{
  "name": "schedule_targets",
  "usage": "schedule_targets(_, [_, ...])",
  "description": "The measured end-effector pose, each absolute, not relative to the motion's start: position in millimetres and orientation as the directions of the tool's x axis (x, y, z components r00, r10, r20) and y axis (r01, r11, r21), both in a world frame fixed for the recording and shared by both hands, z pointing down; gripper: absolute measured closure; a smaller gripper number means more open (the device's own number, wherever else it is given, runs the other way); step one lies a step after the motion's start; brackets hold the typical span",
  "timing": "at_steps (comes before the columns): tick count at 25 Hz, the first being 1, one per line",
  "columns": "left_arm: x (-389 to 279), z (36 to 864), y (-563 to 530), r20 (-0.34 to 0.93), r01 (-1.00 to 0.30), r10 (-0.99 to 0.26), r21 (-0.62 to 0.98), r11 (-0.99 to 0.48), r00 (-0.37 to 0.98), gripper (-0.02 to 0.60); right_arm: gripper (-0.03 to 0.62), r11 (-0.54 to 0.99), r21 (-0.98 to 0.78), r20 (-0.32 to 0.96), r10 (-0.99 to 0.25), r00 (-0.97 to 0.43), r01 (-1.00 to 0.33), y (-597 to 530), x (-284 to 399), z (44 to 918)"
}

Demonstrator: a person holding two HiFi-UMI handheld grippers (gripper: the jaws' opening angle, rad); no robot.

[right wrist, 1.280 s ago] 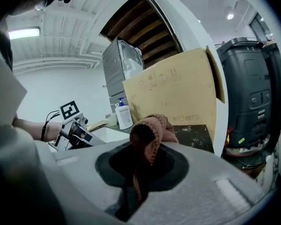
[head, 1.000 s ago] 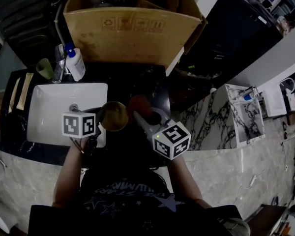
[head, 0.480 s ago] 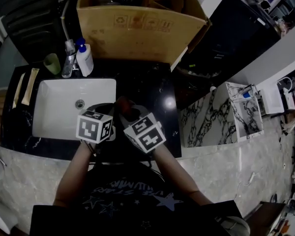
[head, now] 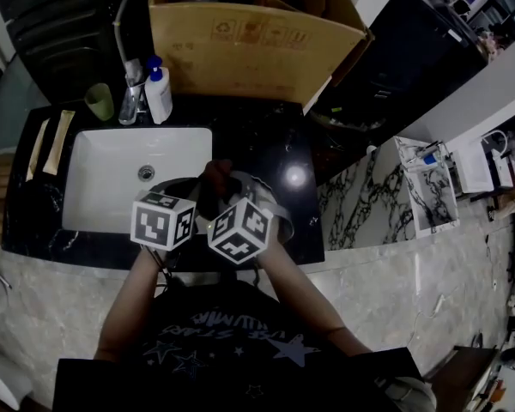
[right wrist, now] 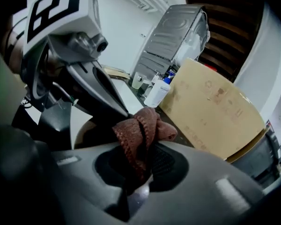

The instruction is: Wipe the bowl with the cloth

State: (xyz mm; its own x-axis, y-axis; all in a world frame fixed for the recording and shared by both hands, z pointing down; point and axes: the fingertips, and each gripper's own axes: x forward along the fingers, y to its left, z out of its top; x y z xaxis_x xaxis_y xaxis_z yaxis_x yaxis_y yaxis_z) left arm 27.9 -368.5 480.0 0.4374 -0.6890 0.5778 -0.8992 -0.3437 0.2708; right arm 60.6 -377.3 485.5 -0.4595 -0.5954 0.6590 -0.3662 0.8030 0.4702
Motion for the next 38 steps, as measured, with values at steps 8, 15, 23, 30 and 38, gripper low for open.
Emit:
schedule_targets(8, [26, 476, -362, 0.571, -0.89, -0.686, 0.221, -0.4, 0.451, 0.561, 0.543, 0.839, 0.536, 0.805, -0.541, -0.244, -0.092, -359, 65, 512])
schedule_targets(15, [27, 473, -355, 0.57, -0.872, -0.671, 0.196, -0.448, 0.473, 0.56, 0.546, 0.944, 0.326, 0.895, -0.324, -0.308, -0.047, -324, 48, 526])
schedule_targets(23, [17, 470, -352, 0.561, -0.879, -0.685, 0.195, -0.436, 0.464, 0.554, 0.546, 0.955, -0.144, 0.805, -0.04, -0.592, -0.26, -303, 24, 524])
schedule_targets(30, [8, 454, -355, 0.513, -0.875, -0.711, 0.227, -0.428, 0.481, 0.552, 0.546, 0.798, -0.501, 0.533, -0.02, -0.846, -0.335, -316, 11, 491])
schedule_targets(38, [11, 460, -353, 0.492, -0.853, -0.697, 0.301, -0.426, 0.521, 0.554, 0.545, 0.836, -0.378, 0.572, -0.128, -0.81, -0.399, -326, 37, 484])
